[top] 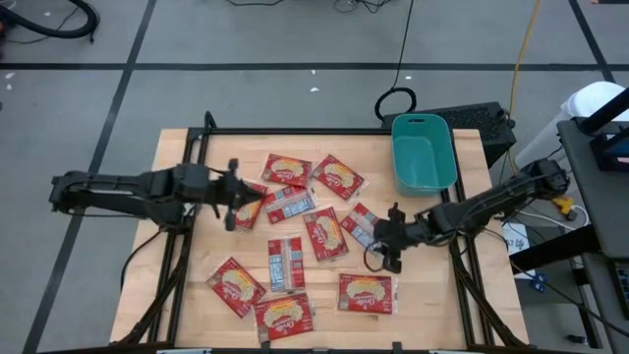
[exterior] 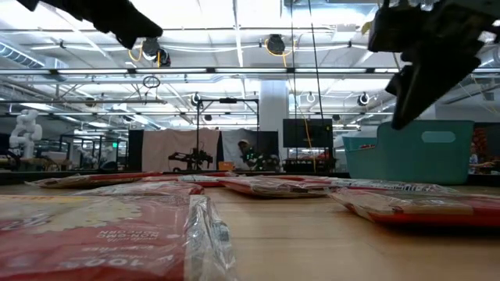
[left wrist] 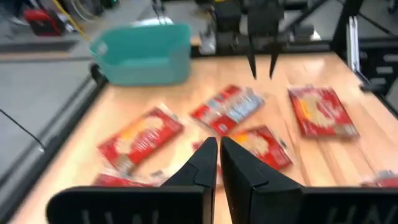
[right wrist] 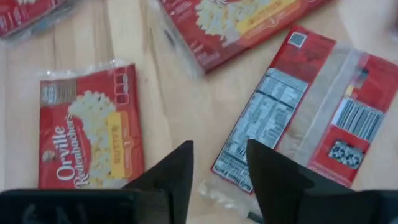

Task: Sort popcorn bags into baskets
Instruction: Put the red popcorn bag into the green bin

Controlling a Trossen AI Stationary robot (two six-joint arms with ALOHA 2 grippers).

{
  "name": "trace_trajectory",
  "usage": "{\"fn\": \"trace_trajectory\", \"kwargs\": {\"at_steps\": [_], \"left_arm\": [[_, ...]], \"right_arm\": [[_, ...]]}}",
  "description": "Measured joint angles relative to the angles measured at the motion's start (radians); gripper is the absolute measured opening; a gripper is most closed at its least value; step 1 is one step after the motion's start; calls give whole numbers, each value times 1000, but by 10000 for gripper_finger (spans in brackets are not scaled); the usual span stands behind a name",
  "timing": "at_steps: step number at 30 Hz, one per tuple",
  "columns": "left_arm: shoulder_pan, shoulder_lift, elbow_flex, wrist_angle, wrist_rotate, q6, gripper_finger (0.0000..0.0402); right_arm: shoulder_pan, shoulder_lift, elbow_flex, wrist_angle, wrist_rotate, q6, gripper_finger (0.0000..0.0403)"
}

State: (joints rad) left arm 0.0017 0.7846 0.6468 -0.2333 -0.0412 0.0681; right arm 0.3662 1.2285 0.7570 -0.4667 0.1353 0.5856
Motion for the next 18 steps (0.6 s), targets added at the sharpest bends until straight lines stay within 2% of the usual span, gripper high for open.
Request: {"fn": "trace_trajectory", "kwargs": {"at_steps": [5,11,18], "left_arm": [[-34,104,0,22,5,5,26],[-52,177,0,64,4,4,26],[-68,238,-1,124,3,-2,26]], "right_arm": [[73,17,0,-35,25,6,158],[103,69,0,-69,23,72,175],[134,147,0,-79,55,12,208]]}}
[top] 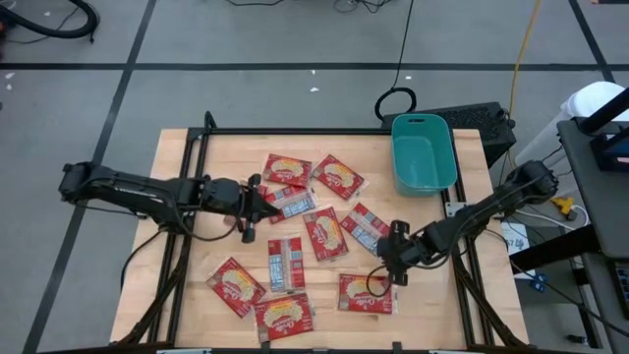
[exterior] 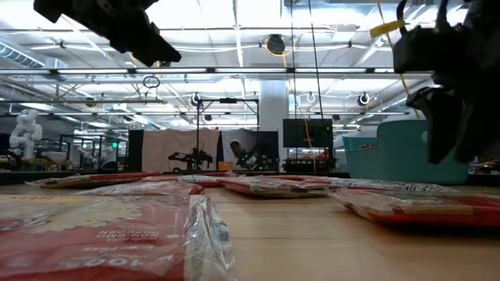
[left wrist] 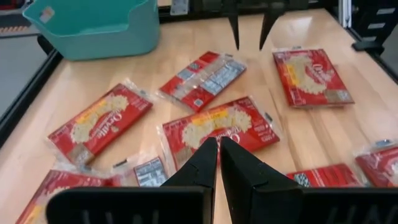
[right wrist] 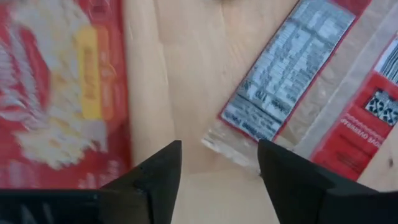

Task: Sort popcorn bags into baskets
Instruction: Put the red popcorn bag into the green bin

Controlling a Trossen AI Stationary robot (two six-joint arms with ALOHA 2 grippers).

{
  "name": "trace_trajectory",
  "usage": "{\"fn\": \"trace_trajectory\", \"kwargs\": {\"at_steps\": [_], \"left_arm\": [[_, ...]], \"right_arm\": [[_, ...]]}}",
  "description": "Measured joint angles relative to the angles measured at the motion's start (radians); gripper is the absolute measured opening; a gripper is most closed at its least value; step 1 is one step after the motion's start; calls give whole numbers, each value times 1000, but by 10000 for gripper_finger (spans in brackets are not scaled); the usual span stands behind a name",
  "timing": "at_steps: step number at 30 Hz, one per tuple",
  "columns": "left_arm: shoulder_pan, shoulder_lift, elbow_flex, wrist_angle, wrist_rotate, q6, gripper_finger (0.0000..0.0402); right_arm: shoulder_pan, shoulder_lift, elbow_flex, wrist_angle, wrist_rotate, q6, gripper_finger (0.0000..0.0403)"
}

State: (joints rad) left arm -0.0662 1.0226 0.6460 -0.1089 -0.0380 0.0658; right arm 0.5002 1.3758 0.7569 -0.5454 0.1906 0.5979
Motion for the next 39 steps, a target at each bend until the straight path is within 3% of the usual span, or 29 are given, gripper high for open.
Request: {"fn": "trace_trajectory", "kwargs": {"at_steps": [7,15,20,27,32,39], "left_arm": [[-8,50,0,22,0,2,26],[-8,93,0,59,-3,4,26],[-9,103,-1,57,-2,6,26],[-13,110,-1,77,-3,10,26],[-28,110,-1,124,-8,73,26],[-131,175,-1,300,-127,287,51]], "right_arm": [[12,63,-3,-1,64,-241,224],[-24,114,-42,30,98,-423,201],[-41,120,-87,117,76,-465,144],[-47,113,-95,160,92,-509,10],[-51,54,-101,162,168,-518,5],[-79,-76,-99,234,212,-530,1]]}}
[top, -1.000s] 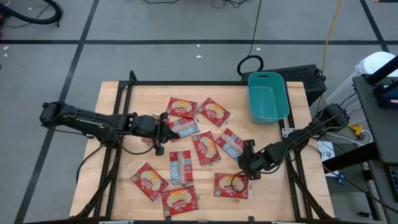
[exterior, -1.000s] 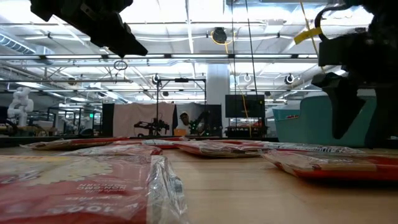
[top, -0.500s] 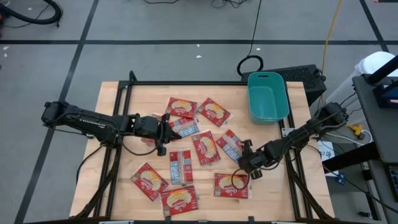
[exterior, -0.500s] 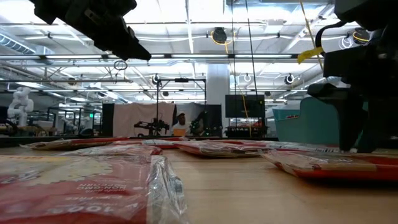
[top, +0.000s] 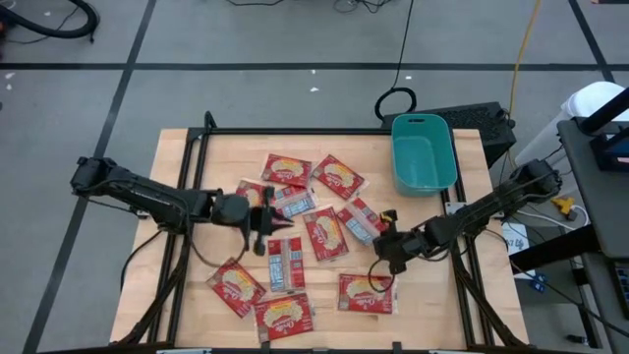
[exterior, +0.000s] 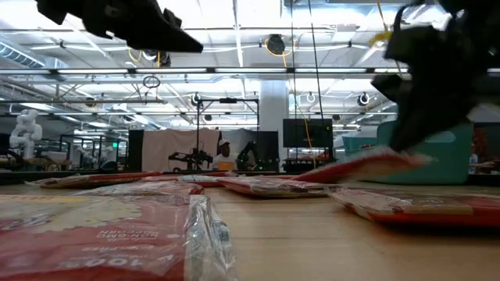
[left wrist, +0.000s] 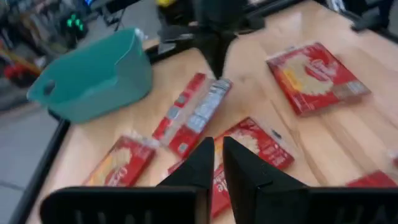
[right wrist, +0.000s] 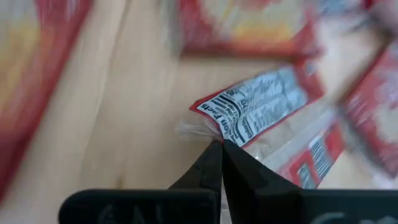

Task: Sort popcorn bags into baskets
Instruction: Put the red popcorn bag into the green bin

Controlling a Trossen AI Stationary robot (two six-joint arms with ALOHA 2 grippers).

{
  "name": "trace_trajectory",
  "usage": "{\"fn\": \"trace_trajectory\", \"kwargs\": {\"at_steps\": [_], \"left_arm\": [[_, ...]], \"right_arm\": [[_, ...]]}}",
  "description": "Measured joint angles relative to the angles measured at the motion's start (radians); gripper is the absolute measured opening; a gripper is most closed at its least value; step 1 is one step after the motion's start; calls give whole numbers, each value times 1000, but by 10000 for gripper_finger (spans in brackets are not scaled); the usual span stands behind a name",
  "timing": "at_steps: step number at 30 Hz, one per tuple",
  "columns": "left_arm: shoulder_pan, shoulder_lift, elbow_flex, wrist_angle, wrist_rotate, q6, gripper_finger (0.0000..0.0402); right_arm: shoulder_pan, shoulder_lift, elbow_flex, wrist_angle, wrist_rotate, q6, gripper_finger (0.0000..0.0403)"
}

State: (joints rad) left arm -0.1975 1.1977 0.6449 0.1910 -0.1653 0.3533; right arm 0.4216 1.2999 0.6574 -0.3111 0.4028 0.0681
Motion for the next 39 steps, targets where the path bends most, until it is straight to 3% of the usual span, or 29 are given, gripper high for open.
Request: {"fn": "trace_trajectory", "kwargs": {"at_steps": [4,12,19,29,34,39], "left_arm": [[-20,91,1,155,-57,63,105],[48,326,1,486,-67,94,218],[117,551,53,643,-61,128,264],[189,720,232,603,-55,137,237],[229,760,303,521,73,103,214],[252,792,324,509,73,74,170]], "right_arm": [[-34,-48,1,58,37,-10,0],[-123,-85,31,90,46,-73,0],[-208,-85,37,176,42,-84,0],[-274,-85,36,226,-12,-91,0],[-294,-85,37,244,-15,-89,0],[-300,-85,37,274,-14,-92,0]]}}
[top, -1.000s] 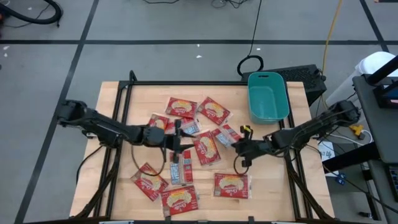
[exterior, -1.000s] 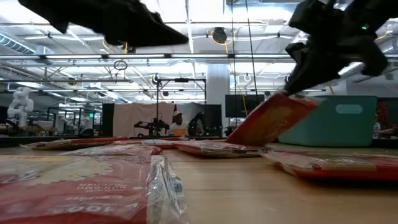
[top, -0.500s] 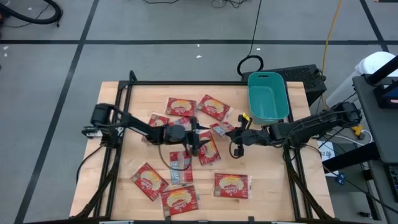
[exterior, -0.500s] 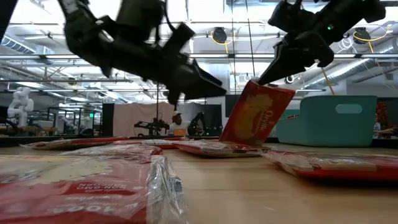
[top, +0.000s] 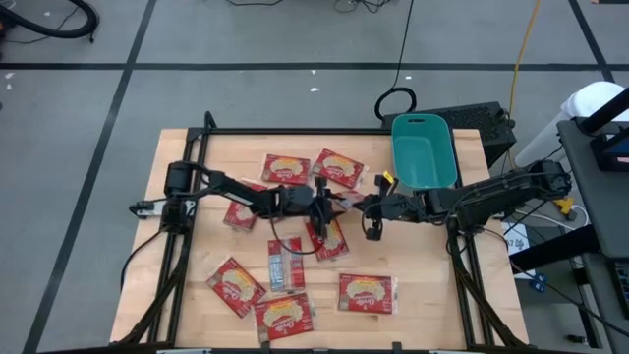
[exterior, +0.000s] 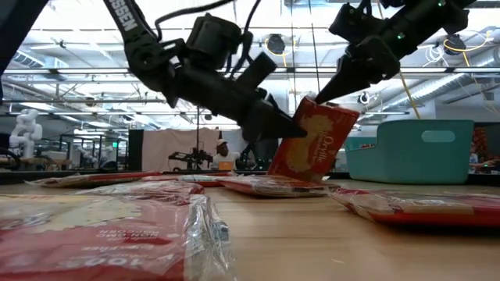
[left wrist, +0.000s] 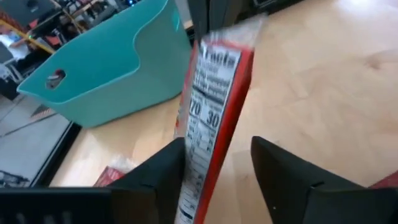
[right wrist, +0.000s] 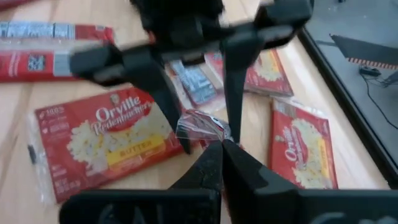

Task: Sort popcorn bags into baskets
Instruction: Put the red popcorn bag into the green bin

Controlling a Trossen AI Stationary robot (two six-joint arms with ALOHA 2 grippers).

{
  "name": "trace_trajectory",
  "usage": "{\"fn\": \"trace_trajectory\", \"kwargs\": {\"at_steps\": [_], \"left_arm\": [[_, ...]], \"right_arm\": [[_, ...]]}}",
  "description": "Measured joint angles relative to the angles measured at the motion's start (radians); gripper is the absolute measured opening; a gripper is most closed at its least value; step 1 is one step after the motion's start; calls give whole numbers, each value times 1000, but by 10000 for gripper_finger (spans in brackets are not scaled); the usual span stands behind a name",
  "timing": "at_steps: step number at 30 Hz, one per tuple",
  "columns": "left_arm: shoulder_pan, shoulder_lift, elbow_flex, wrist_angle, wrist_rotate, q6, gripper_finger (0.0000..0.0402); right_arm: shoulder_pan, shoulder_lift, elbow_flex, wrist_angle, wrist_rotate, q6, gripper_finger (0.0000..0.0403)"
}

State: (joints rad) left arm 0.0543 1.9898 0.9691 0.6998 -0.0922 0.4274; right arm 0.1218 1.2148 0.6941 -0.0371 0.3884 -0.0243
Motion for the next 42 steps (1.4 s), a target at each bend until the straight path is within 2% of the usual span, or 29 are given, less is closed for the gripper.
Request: {"fn": "trace_trajectory", "kwargs": {"at_steps": [6,8,11,16,20,22,25,32,39,42], "left_arm": [[13,-9,1,-10,-13,-7,50],[13,-34,1,-42,-14,-19,19],[11,-110,1,-172,-60,-51,22],[8,-296,0,-504,-148,-147,20],[9,-437,-46,-712,-305,-281,16],[11,-509,-92,-741,-349,-329,18],[13,-638,-181,-686,-341,-351,25],[37,-880,-413,-439,-167,-371,17],[39,-913,-571,-138,-44,-464,30],[41,-909,-608,-30,-12,-473,27]], "right_arm": [[1,0,0,72,6,-13,0],[1,0,0,98,50,15,0],[2,-5,0,134,128,63,7],[5,-36,1,173,143,89,39],[4,-42,1,230,151,148,72],[4,-36,1,247,159,182,89],[4,-17,1,253,160,226,115],[-15,106,1,442,161,220,155],[-27,273,0,637,153,221,173],[-33,335,0,718,107,217,178]]}}
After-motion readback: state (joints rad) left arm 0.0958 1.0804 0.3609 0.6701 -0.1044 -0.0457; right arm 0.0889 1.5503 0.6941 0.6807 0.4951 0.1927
